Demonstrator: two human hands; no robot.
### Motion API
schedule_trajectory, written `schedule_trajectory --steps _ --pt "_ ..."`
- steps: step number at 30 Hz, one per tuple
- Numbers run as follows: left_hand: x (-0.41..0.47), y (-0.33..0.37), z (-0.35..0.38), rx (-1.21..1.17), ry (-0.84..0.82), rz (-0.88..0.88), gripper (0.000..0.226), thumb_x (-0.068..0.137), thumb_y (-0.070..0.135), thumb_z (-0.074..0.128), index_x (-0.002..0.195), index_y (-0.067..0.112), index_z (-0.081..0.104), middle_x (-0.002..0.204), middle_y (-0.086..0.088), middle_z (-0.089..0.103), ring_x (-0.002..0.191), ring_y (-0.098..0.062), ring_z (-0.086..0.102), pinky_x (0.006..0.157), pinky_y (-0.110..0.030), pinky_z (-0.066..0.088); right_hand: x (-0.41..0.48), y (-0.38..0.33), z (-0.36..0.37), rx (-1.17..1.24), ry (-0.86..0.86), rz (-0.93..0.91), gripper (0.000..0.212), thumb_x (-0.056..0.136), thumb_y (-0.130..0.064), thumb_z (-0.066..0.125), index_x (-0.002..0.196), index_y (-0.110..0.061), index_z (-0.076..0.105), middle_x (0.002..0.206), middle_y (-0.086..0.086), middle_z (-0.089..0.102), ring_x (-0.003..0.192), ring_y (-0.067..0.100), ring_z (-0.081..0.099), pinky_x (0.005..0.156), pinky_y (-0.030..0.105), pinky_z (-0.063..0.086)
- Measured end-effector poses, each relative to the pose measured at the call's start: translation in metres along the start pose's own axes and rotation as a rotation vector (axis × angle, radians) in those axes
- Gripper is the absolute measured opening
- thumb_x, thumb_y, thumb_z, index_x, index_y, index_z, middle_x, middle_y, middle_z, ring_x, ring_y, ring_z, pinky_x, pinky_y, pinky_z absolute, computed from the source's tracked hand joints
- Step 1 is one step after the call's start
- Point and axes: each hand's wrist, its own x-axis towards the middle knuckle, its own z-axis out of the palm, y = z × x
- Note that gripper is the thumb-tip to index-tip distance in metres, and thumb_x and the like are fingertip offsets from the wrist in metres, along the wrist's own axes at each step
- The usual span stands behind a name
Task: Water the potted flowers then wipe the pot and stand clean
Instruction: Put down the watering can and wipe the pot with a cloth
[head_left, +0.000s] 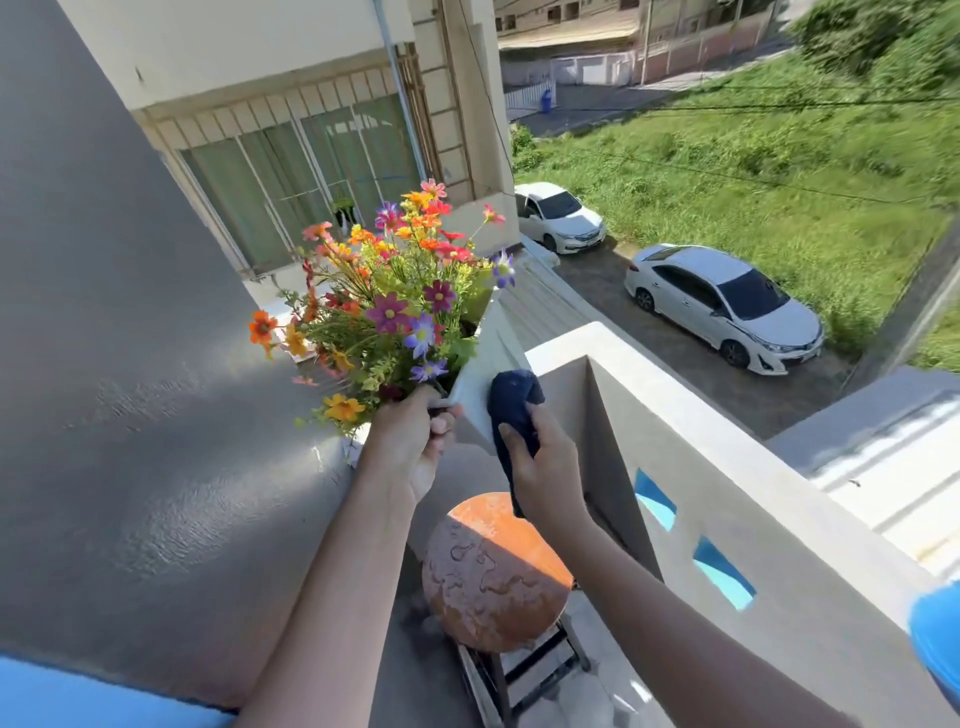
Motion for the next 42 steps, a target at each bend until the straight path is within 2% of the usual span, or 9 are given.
schedule_trajectory --steps 5,11,15,20,26,31,35,39,42 --pt "0.002 -0.003 0.005 -0.035 0.008 -0.002 0.025 0.096 0.006 0.041 0.072 0.01 0.046 0.048 0.0 0.06 0.031 -0.004 0.036 0.033 -0.015 0.026 -0.008 0.003 0.004 -0.012 0.051 0.127 0.018 0.095 -0.018 0.058 0.083 -0.005 0.052 0.078 0.006 0.056 0.071 0.024 0.05 0.063 0.04 0.039" --pt "-0.005 -0.012 0.011 -0.009 0.025 0.018 0.021 0.096 0.004 0.042 0.077 0.004 0.051 0.05 -0.003 0.056 0.031 -0.005 0.034 0.034 -0.015 0.025 0.003 -0.053 -0.004 0.176 0.014 0.056 0.027 0.097 -0.018 0.057 0.078 -0.003 0.048 0.066 0.007 0.05 0.058 0.014 0.04 0.053 0.023 0.029" --pt "-0.005 -0.009 0.013 -0.064 0.025 0.045 0.023 0.097 0.004 0.042 0.075 0.004 0.05 0.05 -0.003 0.055 0.031 -0.004 0.032 0.033 -0.015 0.023 0.008 -0.065 -0.007 0.231 0.007 0.018 0.027 0.098 -0.019 0.057 0.08 -0.001 0.049 0.071 0.015 0.055 0.058 0.013 0.042 0.054 0.021 0.031" --pt "-0.004 -0.003 0.01 -0.062 0.024 0.046 0.025 0.098 0.005 0.042 0.075 0.003 0.05 0.052 -0.005 0.056 0.029 -0.004 0.033 0.032 -0.015 0.023 0.007 -0.05 -0.001 0.107 0.024 -0.012 0.02 0.096 -0.017 0.057 0.08 -0.01 0.047 0.069 -0.001 0.048 0.061 0.013 0.043 0.055 0.017 0.03" --pt "-0.009 -0.001 0.006 -0.057 0.023 0.043 0.026 0.097 0.004 0.042 0.072 0.006 0.049 0.051 -0.004 0.062 0.03 -0.002 0.034 0.032 -0.014 0.022 0.005 -0.013 -0.003 0.025 0.027 0.125 0.013 0.098 -0.015 0.055 0.087 -0.009 0.052 0.071 -0.003 0.05 0.072 0.025 0.05 0.066 0.035 0.034" --pt "-0.006 -0.003 0.008 -0.004 0.037 0.064 0.024 0.097 0.005 0.042 0.075 0.006 0.05 0.059 -0.007 0.061 0.034 -0.004 0.036 0.034 -0.015 0.024 0.006 -0.03 -0.004 0.098 0.025 0.082 0.025 0.095 -0.017 0.057 0.076 -0.004 0.047 0.062 0.001 0.047 0.061 0.021 0.044 0.056 0.032 0.03" --pt "-0.007 -0.009 0.012 0.038 0.021 0.069 0.021 0.098 0.005 0.04 0.079 0.004 0.05 0.064 -0.01 0.056 0.032 -0.005 0.034 0.032 -0.017 0.024 0.016 -0.057 -0.006 0.247 0.035 0.053 0.025 0.096 -0.021 0.058 0.078 -0.006 0.051 0.067 0.007 0.055 0.059 0.017 0.047 0.055 0.026 0.034" --pt "-0.006 -0.008 0.01 0.025 -0.016 0.029 0.021 0.096 0.004 0.04 0.076 0.007 0.045 0.064 -0.009 0.053 0.032 -0.006 0.032 0.031 -0.017 0.024 0.032 -0.065 -0.014 0.258 0.07 0.046 0.018 0.098 -0.023 0.058 0.099 -0.006 0.062 0.087 0.0 0.064 0.076 0.013 0.057 0.069 0.026 0.04" --pt "-0.011 -0.006 0.01 0.018 -0.061 0.012 0.028 0.097 0.002 0.04 0.07 0.01 0.043 0.067 -0.01 0.05 0.031 -0.005 0.034 0.03 -0.017 0.025 0.051 -0.064 -0.02 0.169 0.133 0.026 0.034 0.099 -0.02 0.056 0.124 0.003 0.057 0.105 0.004 0.058 0.098 0.016 0.054 0.079 0.018 0.033"
